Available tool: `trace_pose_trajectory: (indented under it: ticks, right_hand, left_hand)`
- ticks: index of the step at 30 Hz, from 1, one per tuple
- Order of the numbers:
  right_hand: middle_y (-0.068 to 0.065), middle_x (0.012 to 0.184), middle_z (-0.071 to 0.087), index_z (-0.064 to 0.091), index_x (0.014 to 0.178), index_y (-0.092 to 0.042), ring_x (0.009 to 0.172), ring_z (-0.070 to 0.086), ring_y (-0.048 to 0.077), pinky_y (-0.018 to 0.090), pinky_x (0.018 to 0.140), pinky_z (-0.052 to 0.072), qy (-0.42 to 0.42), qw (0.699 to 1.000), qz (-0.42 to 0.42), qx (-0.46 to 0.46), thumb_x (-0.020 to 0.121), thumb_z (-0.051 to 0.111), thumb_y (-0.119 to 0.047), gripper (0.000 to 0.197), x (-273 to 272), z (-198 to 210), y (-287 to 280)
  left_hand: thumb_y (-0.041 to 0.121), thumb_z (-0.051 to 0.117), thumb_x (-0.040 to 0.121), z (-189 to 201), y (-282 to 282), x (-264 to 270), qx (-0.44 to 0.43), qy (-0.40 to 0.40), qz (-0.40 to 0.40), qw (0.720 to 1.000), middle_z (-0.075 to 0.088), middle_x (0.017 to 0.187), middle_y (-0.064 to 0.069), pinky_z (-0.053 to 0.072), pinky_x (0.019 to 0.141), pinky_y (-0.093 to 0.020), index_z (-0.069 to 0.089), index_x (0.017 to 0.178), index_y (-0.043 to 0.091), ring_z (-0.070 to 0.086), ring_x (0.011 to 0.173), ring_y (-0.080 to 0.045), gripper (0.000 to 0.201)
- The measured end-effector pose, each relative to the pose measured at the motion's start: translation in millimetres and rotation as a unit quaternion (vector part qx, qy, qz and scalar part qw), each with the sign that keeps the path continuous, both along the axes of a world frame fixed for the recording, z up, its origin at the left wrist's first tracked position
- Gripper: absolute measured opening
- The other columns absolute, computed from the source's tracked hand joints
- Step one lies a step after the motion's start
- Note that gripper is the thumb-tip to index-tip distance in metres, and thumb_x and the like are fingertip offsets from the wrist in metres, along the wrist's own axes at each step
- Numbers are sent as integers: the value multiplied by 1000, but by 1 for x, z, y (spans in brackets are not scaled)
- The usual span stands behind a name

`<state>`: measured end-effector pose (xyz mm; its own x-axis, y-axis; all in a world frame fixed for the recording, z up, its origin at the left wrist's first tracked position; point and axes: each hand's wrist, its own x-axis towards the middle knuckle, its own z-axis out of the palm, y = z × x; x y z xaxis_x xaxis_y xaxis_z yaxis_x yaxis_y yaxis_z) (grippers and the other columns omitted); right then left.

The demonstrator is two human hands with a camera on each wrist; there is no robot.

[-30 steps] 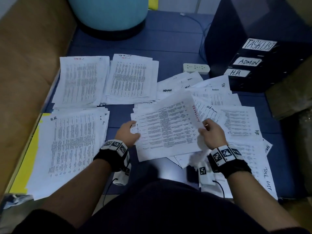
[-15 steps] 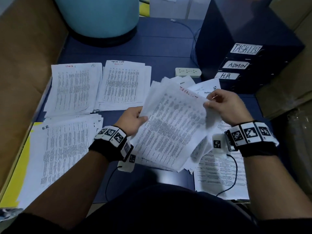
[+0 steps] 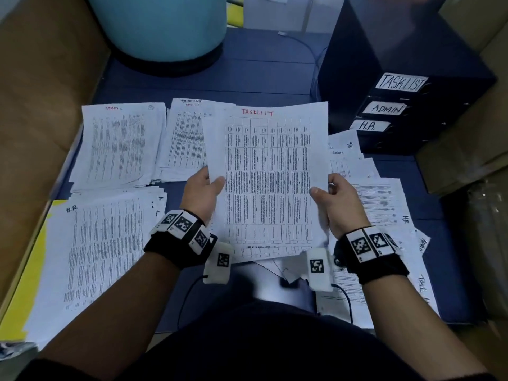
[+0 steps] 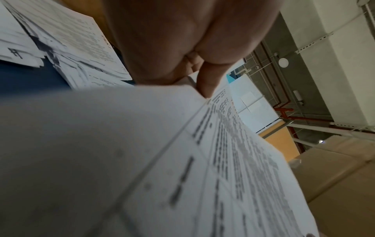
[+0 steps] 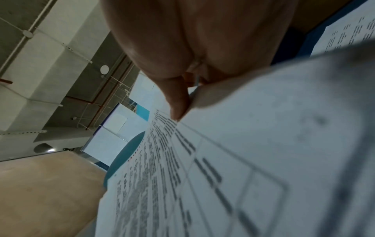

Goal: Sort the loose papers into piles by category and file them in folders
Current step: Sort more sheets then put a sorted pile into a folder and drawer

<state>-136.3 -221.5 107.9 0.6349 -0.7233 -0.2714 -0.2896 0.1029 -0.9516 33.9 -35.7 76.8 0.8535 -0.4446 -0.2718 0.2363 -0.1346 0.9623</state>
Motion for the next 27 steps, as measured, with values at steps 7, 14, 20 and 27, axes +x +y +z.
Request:
trace_pose_trajectory:
  ticks: [7,14,20,27]
  right_hand:
    - [10,76,37,46,83,11,64,31,20,23,56,31,-30,996,-78,45,92,60,0,19,2,-14,-4]
    - [0,54,41,50,68,-3,48,36,10,22,50,32,30,997,-72,-12,98,55,-16,33,-8,-19,-6]
    - [-5,50,38,50,59,-22,47,34,16,25,52,31,48,972,-225,-51,95,51,-20,35,-19,-20,-35]
    - [-4,41,38,53,71,-18,31,32,13,18,44,31,-26,943,-332,7,98,51,-15,27,-42,-18,-61]
  left_hand:
    - [6,44,99,4,-1,-8,-35,78,-25,996,68,118,-5,45,102,-49,60,117,23,63,111,-23,30]
    - [2,44,98,-1,1,-8,-28,65,-11,997,69,114,-2,47,99,-49,63,109,28,65,107,-22,33]
    - [2,45,97,-3,1,-3,-33,62,17,997,68,115,-5,49,96,-50,60,118,19,65,106,-24,30]
    - [1,48,96,-4,4,0,-34,60,34,997,70,109,-3,51,93,-50,63,106,24,67,102,-25,29]
